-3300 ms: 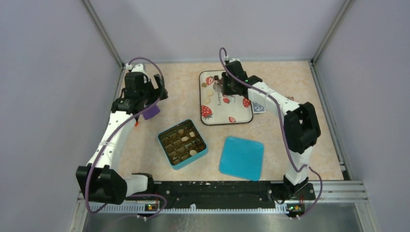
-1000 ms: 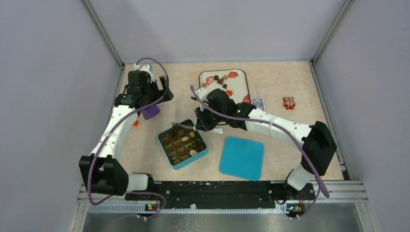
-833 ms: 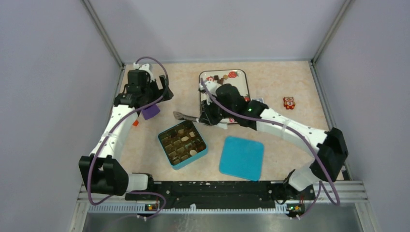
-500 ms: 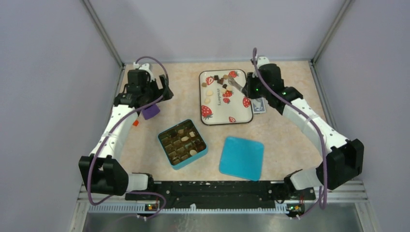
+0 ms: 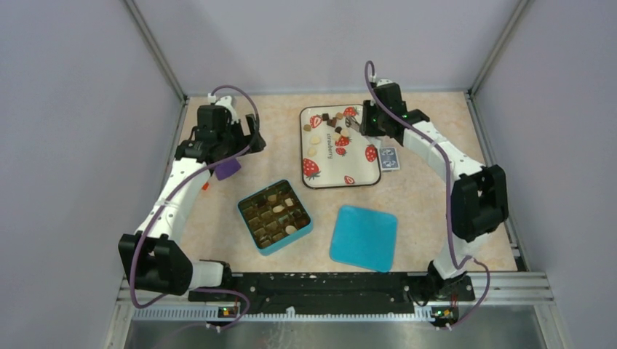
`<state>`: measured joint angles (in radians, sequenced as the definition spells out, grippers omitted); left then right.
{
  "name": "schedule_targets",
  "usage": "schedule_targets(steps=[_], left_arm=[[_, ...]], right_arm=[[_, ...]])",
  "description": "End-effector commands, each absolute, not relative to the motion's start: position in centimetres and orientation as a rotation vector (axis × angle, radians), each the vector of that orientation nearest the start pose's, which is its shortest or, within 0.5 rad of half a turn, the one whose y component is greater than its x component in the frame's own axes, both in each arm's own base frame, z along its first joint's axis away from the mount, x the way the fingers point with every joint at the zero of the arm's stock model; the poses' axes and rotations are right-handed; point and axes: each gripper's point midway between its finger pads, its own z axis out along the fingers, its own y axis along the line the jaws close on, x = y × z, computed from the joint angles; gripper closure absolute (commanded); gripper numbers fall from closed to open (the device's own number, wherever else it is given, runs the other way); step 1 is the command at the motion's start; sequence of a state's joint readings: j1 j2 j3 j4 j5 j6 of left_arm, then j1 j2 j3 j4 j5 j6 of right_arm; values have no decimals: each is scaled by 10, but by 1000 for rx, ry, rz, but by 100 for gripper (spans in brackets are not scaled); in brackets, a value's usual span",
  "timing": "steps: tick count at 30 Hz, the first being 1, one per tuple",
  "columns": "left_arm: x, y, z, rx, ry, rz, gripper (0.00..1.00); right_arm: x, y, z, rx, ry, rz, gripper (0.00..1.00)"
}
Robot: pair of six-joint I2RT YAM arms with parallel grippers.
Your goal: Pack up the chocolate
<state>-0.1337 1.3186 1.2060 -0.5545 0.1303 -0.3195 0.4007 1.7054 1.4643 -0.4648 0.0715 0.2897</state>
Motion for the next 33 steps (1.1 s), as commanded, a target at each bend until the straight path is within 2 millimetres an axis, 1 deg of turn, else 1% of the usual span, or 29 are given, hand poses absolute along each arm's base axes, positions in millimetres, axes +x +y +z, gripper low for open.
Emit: schedule_targets(steps=[1, 3, 6, 9, 11, 19, 24, 28, 31, 33], left_arm=[[371, -83, 234, -124, 2214, -368, 1], [372, -83, 235, -123, 2212, -366, 1], [374, -81, 236, -123, 2215, -353, 1], [375, -80, 238, -121, 2211, -343, 1], [375, -78, 237, -124, 2214, -332, 1], [375, -77, 237, -128, 2218, -322, 1], [374, -76, 237, -132, 2215, -319, 1], [373, -76, 238, -133, 2214, -316, 1], [374, -76, 237, -133, 2217, -316, 1], [374, -76, 237, -134, 2217, -318, 1]], right_arm=[[471, 205, 221, -75, 2161, 380, 73], [478, 210, 220, -77, 2162, 393, 73], [489, 216, 212, -83, 2181, 394, 69], [497, 221, 206, -85, 2192, 403, 68], [498, 228, 202, -95, 2198, 441, 68], [501, 232, 179, -94, 2241, 445, 67], [499, 226, 176, -77, 2248, 411, 69], [498, 213, 182, -60, 2239, 335, 72], [497, 208, 185, -58, 2235, 306, 72], [495, 209, 187, -62, 2231, 310, 72]])
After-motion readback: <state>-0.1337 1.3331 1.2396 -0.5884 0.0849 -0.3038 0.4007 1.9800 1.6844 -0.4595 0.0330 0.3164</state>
